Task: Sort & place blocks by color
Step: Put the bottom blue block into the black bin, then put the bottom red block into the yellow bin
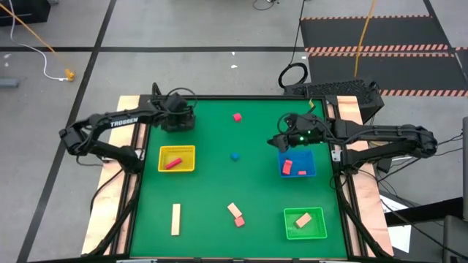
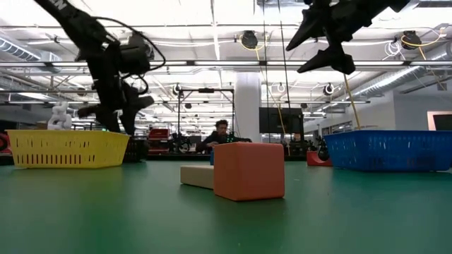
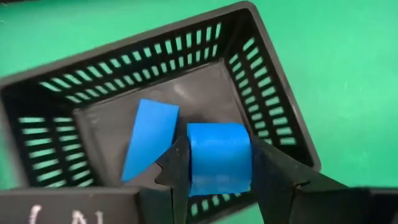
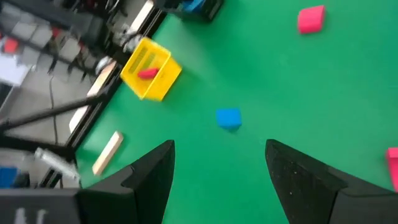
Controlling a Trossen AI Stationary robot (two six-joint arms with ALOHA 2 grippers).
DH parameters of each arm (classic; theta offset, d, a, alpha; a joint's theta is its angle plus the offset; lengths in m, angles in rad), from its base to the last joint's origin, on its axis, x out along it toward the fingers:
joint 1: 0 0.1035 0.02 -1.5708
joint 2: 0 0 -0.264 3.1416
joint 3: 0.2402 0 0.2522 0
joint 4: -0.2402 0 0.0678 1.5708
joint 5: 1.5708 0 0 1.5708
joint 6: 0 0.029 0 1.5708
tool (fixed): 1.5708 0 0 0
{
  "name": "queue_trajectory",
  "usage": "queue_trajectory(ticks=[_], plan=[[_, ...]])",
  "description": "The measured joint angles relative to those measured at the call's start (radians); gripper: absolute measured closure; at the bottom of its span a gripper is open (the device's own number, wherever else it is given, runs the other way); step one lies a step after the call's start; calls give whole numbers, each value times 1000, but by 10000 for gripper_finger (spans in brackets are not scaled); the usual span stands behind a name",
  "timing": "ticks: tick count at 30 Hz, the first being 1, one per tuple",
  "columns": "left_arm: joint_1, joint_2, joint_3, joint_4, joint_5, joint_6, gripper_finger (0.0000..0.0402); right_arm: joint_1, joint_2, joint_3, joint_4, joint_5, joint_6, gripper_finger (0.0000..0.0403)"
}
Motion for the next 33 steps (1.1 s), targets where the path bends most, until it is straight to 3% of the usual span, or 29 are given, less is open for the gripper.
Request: queue_trajectory(ticks=[2, 8, 13, 19, 24, 33], plan=[[-1, 0, -38, 60, 6, -23, 260, -6, 0, 0, 10, 5, 37, 161], [-1, -1, -66, 126, 10, -23, 164, -11, 0, 0, 9, 5, 90, 161], [-2, -50, -67, 139, 7, 4, 133, -10, 0, 0, 9, 5, 86, 161], [-47, -221, -67, 163, -8, 60, 130, -10, 0, 0, 9, 2, 85, 161], [-137, -378, -67, 154, 82, -2, 146, -10, 0, 0, 9, 2, 85, 161], [-448, -523, -67, 172, 91, -135, 178, -10, 0, 0, 9, 1, 85, 161]])
